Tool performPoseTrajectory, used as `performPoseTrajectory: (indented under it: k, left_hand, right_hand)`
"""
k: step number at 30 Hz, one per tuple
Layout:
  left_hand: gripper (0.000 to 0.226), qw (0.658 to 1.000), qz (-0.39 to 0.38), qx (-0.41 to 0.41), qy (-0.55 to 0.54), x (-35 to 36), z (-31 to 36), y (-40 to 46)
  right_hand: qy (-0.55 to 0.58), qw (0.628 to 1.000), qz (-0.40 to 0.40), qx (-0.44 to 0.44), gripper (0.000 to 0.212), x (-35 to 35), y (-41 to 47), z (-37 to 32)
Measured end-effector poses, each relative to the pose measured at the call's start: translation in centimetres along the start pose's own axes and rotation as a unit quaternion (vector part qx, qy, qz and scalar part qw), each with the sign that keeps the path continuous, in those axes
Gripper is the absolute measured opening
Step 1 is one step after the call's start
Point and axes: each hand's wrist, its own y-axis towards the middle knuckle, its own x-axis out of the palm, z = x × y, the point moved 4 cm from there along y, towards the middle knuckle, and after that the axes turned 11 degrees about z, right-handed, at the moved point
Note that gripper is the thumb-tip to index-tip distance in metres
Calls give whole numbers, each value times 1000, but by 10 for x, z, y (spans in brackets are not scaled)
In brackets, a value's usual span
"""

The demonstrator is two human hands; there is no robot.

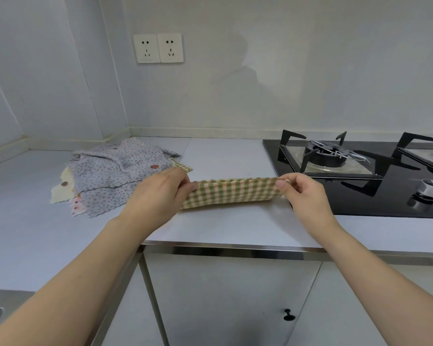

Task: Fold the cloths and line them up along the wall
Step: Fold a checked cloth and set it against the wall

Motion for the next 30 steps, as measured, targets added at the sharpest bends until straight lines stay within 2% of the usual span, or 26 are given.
performPoseTrajectory:
  k: [8, 12, 15, 20, 24, 27, 30]
  left_hand:
    - [33, 996, 24, -73, -35, -21, -6, 8]
    - [31, 995, 42, -75, -47, -29, -2, 10]
    - [19, 995, 45, -59, -72, -31, 0, 10]
    - [22, 997, 53, 8, -48, -27, 9, 8]
    - [22, 999, 3, -15, -40, -15, 11, 8]
    - [33, 998, -33, -32, -37, 0, 11, 7]
    - [41, 995, -70, -65, -29, 18, 6, 8]
  right_hand:
    - [52, 999, -12, -12, 11, 5, 0, -32]
    - [78, 996, -11, 33, 18, 6, 3, -43]
    - [55, 996, -3, 76, 22, 5, 7, -44]
    - [-45, 997, 12, 63, 24, -1, 9, -43]
    - [-160, 987, 12, 2, 21, -4, 11, -42]
    - [-264, 963, -19, -42, 19, 1, 16, -36]
    - [-374, 923, -59, -77, 16, 14, 27, -22]
